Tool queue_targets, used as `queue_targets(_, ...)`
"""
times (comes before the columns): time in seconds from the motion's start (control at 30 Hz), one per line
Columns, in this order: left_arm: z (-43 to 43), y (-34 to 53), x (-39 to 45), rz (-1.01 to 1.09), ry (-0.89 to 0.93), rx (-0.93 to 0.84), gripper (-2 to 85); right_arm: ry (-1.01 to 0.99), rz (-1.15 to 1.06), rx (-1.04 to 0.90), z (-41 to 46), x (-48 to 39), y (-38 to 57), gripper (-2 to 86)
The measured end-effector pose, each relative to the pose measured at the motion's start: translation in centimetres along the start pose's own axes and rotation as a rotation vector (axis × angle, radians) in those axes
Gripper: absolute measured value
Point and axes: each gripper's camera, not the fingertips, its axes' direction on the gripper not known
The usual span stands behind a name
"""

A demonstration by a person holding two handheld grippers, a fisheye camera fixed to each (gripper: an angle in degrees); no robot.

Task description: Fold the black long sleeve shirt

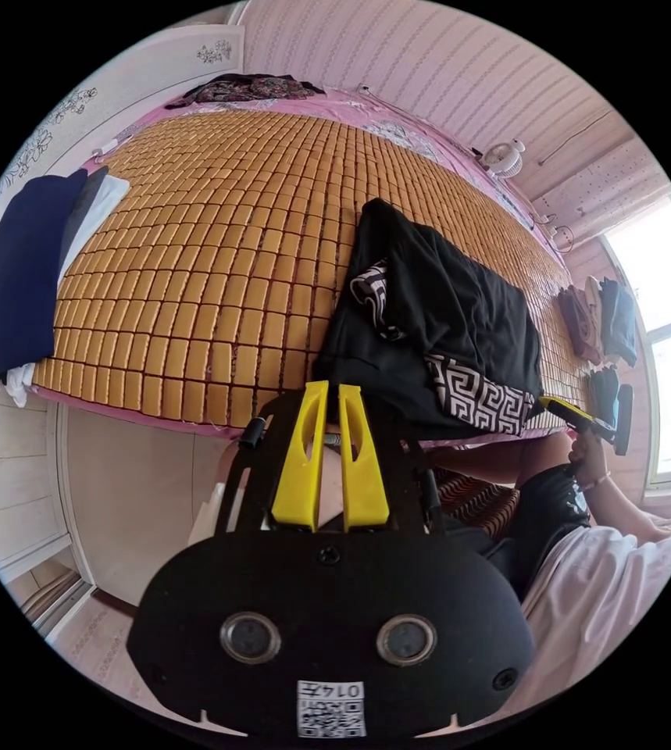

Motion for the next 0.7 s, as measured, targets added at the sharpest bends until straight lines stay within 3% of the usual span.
queue_targets(0.2, -1.8, 3.7, 0.5, 0.004, 0.001, 0.029, 0.0, 0.021, -0.049, 0.01, -1.1, -0.6, 3.4, 9.2)
queue_targets(0.4, -5.1, 7.6, 2.9, 0.09, -0.003, 0.078, -0.4, 0.03, -0.129, 0.001, -3.7, -1.2, 6.0, 0.1)
queue_targets(0.57, -10.4, 11.0, 5.2, 0.181, 0.05, 0.221, -0.8, -0.232, -0.028, 0.091, -8.3, 1.7, 7.8, -0.2)
queue_targets(0.7, -16.8, 11.3, 7.5, 0.261, 0.078, 0.378, -0.8, -0.391, 0.007, 0.285, -15.8, 4.3, 8.2, -0.1)
